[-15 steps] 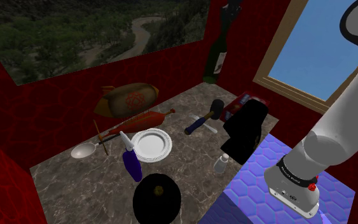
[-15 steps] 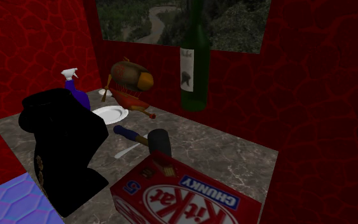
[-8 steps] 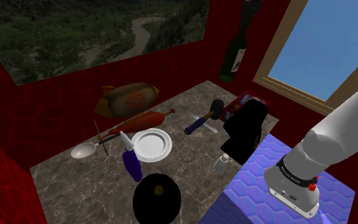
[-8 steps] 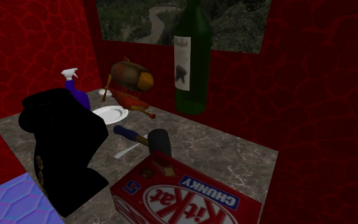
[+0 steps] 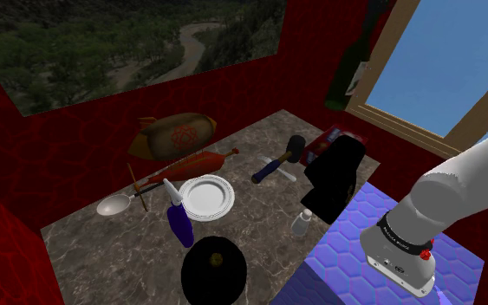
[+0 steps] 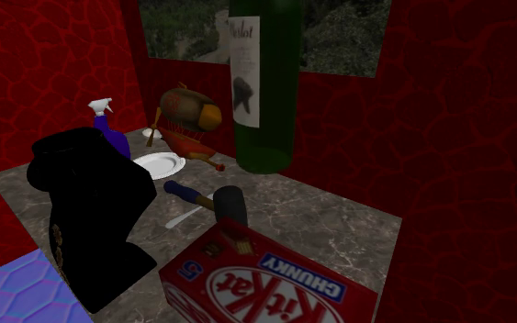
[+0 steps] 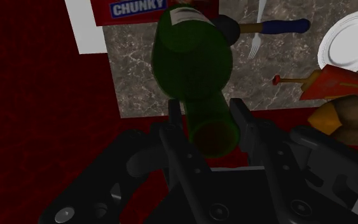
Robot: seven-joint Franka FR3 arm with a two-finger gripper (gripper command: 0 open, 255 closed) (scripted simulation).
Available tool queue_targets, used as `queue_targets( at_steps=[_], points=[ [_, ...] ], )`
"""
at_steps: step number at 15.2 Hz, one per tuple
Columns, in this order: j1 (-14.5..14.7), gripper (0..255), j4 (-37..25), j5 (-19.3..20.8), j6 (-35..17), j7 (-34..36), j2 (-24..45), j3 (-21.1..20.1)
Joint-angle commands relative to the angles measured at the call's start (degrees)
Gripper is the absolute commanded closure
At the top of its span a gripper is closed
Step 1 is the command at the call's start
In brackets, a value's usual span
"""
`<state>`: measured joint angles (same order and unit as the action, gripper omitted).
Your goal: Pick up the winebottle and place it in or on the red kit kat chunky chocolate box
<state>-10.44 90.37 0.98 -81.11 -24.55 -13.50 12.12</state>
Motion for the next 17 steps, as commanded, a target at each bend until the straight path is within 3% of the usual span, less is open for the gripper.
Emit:
queue_targets(
  at_steps=[1,6,17],
  points=[
    [-0.82,255,-0.65,0.44,1.96,-2.2,-1.31,1.3],
    [-2.81,255,-3.1,2.0,7.53,-8.03,-4.61,4.83],
    [-3.22,255,11.07,3.17,-1.51,-7.15,-9.89,4.25]
  ],
)
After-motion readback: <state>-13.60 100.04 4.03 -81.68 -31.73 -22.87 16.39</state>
